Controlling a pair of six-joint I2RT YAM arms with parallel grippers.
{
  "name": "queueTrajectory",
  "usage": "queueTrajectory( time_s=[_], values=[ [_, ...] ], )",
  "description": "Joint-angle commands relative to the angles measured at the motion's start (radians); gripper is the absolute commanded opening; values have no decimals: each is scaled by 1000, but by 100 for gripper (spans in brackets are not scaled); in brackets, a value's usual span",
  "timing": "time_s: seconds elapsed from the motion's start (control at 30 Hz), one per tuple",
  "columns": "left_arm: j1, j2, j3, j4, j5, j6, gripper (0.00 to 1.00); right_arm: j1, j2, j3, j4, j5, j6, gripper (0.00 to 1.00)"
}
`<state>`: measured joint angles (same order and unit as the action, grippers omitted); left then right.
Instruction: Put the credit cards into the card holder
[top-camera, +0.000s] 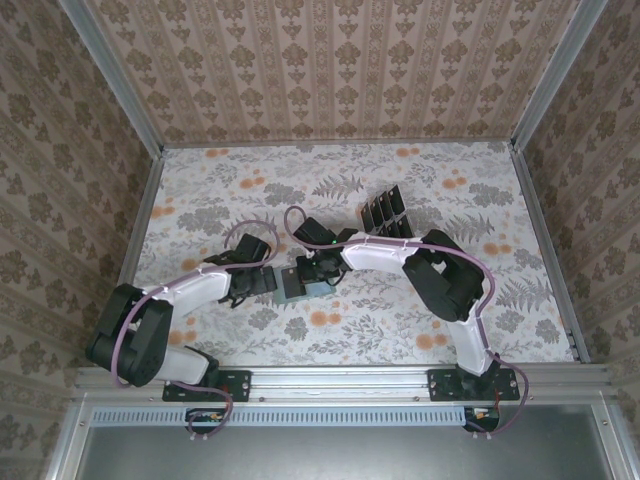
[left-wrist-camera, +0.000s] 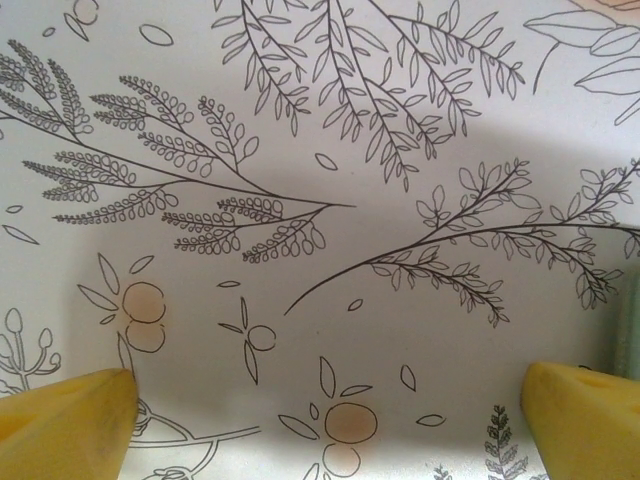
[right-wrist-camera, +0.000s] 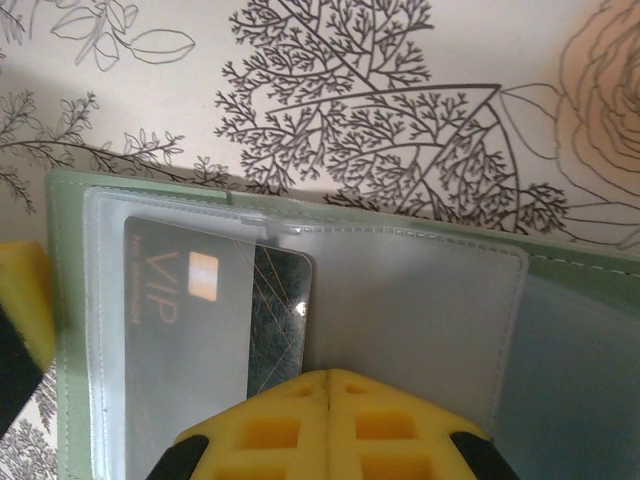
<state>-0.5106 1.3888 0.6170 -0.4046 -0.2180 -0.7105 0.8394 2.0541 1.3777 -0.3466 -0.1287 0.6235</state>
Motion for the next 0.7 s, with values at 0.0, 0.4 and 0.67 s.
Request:
queueTrajectory(
  time_s=[0.0,0.4,0.67],
  values=[
    [-10,29,13,27,24,9,100,23,47,26,-4,-38,24,2],
    [-24,51,27,34,22,8,100,46,72,66,5,-79,36,3],
    [-8,16,52,-8,8,41,100,5,-75,-55,41,-30,42,16]
  ],
)
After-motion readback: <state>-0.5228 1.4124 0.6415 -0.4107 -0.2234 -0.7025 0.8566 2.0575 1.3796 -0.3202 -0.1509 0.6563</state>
